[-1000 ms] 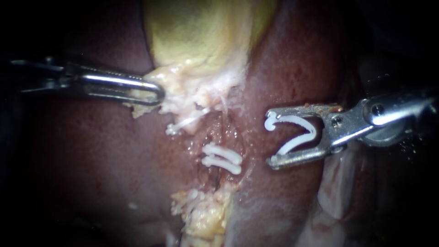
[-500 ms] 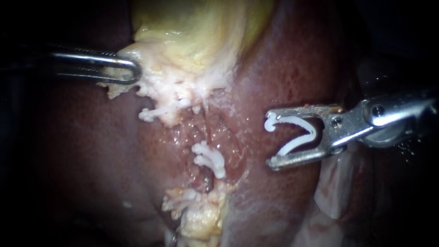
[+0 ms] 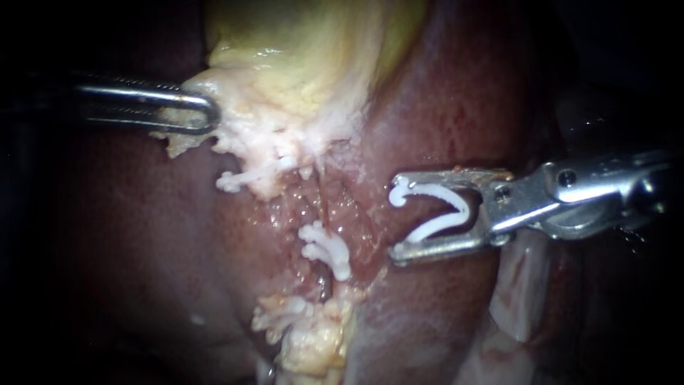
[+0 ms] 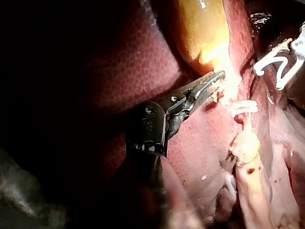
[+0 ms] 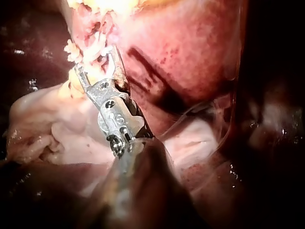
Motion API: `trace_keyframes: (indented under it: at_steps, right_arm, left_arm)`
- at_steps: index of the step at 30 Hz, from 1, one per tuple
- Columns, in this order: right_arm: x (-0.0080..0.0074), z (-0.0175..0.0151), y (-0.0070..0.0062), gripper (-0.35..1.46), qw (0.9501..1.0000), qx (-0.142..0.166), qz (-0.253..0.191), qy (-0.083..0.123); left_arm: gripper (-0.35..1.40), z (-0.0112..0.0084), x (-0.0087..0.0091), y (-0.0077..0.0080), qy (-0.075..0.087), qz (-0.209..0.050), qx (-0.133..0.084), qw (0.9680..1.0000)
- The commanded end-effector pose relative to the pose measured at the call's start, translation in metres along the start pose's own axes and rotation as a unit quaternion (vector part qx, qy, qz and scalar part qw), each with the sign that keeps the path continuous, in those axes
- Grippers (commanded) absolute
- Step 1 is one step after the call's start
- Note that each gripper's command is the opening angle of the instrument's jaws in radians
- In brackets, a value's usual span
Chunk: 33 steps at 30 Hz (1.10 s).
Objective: Clipping third clip right tube
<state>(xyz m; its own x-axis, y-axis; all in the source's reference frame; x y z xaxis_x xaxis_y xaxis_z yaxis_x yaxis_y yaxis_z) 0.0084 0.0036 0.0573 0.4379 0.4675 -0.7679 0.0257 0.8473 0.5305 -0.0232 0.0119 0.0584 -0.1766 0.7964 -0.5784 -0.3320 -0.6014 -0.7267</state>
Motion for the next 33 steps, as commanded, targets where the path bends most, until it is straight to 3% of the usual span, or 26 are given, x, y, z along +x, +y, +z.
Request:
trace_keyframes:
  at_steps: [1,5,17,23,33]
  right_arm:
    - [-0.0003,0.0004,0.0001,0.49,1.0000,0.004,0.007,0.002]
    - [-0.0011,0.0017,0.0006,0.48,0.9992,0.031,0.024,0.008]
    - [-0.0039,0.0032,0.0043,0.48,0.9967,0.034,0.069,0.025]
    - [-0.0042,0.0037,0.0059,0.48,0.9954,0.034,0.081,0.038]
    - [-0.0046,0.0060,0.0070,0.48,0.9939,0.029,0.094,0.050]
  left_arm:
    - [-0.35,0.0000,0.0000,0.0000,0.000,0.000,0.000,1.0000]
    - [-0.35,0.0000,0.0000,0.0001,0.000,0.000,0.000,1.0000]
    - [-0.35,0.0001,-0.0002,0.0002,0.000,0.003,0.001,1.0000]
    - [-0.35,0.0002,-0.0002,0.0002,0.000,0.003,0.002,1.0000]
    - [-0.35,0.0003,-0.0002,0.0001,0.000,0.003,0.002,1.0000]
